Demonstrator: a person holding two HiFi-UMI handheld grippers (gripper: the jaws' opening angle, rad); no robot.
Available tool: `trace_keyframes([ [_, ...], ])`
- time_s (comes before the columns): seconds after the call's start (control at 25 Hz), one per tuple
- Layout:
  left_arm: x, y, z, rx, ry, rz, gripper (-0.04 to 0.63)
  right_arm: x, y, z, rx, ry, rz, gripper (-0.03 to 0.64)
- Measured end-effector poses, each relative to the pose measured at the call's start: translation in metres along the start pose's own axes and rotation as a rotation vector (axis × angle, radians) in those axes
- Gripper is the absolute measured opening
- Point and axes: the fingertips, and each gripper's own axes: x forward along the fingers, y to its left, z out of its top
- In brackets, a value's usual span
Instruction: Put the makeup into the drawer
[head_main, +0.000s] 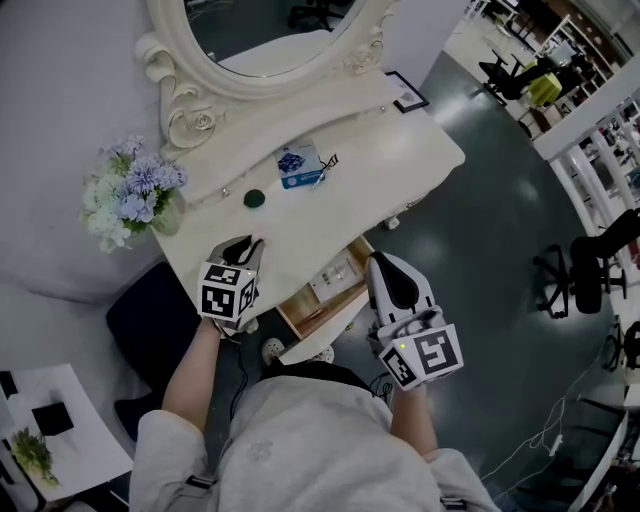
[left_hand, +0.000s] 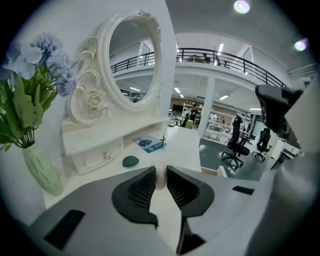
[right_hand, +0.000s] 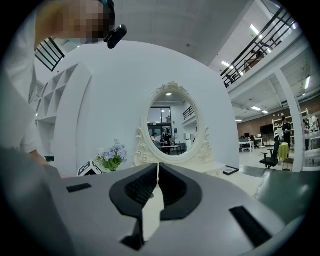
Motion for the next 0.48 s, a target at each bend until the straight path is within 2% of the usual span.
trace_keyframes([
  [0.2,-0.015,-0.025,0.009,0.002,-0.045,-0.05,0.087,-0.002,-0.003,0.0,-0.007,0.003,0.006,0.023],
  [0.48,-0.013,-0.068,0.005,0.039,-0.035,-0.119,0.087,-0.009,-0.006,0.007,-0.031,-0.018,-0.001,0.023],
])
